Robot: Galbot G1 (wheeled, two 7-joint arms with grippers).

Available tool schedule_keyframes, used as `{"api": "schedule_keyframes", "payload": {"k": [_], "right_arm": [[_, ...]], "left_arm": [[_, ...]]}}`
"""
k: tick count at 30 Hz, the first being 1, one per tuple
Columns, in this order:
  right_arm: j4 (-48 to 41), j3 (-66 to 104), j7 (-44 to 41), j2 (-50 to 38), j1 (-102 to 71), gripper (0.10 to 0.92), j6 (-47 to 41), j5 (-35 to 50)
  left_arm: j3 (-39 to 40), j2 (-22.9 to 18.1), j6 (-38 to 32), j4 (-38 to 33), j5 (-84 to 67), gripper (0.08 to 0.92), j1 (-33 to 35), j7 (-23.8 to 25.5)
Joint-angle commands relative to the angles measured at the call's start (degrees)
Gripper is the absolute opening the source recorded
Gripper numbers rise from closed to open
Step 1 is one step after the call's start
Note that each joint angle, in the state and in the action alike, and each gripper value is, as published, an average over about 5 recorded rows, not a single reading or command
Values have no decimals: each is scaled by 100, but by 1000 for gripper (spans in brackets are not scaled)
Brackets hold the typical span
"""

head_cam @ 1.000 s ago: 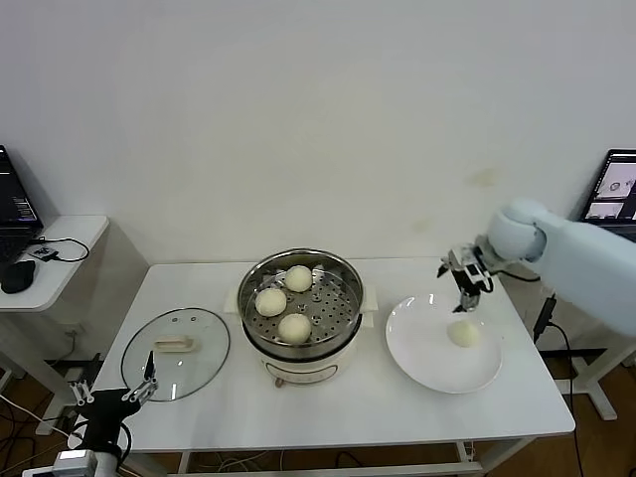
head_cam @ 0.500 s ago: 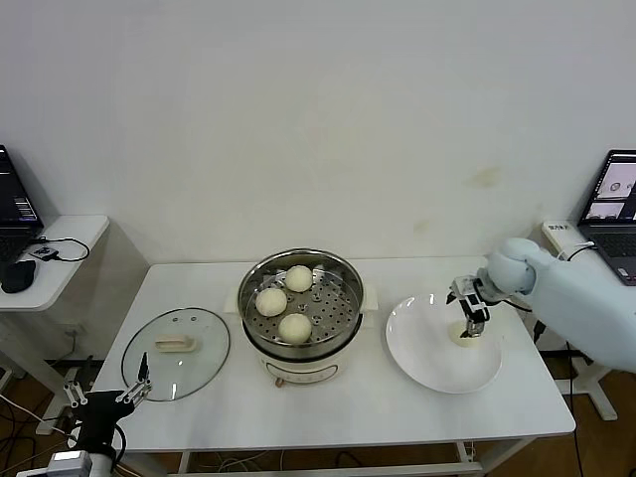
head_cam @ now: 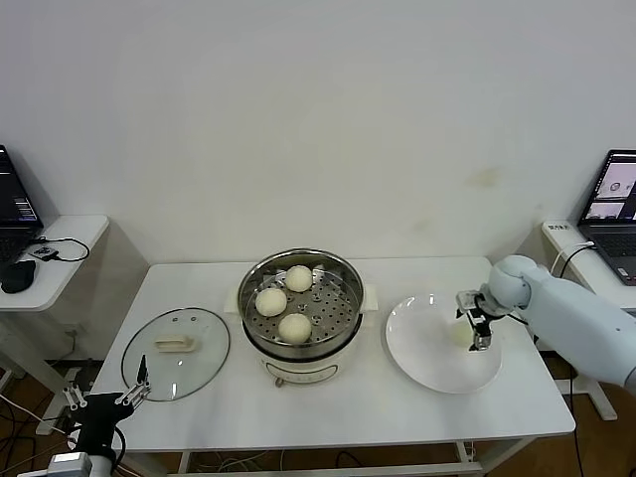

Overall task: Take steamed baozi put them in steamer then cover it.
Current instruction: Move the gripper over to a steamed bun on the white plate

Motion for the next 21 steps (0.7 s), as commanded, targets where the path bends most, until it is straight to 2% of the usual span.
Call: {"api": "schedule_keyframes", "payload": {"k": [1,12,21], "right_arm": [[-271,312,28,87,-216,823,29,-155],[-489,486,67,241,-228,816,63,-300],[-512,510,52,234,-256,712,72,-330]], "left_arm": [[4,-1,-1,-12,6,823,5,-1],[-9,-5,7,-52,5,823,9,2],[11,-22,13,-51,9,823,-13,1]]}}
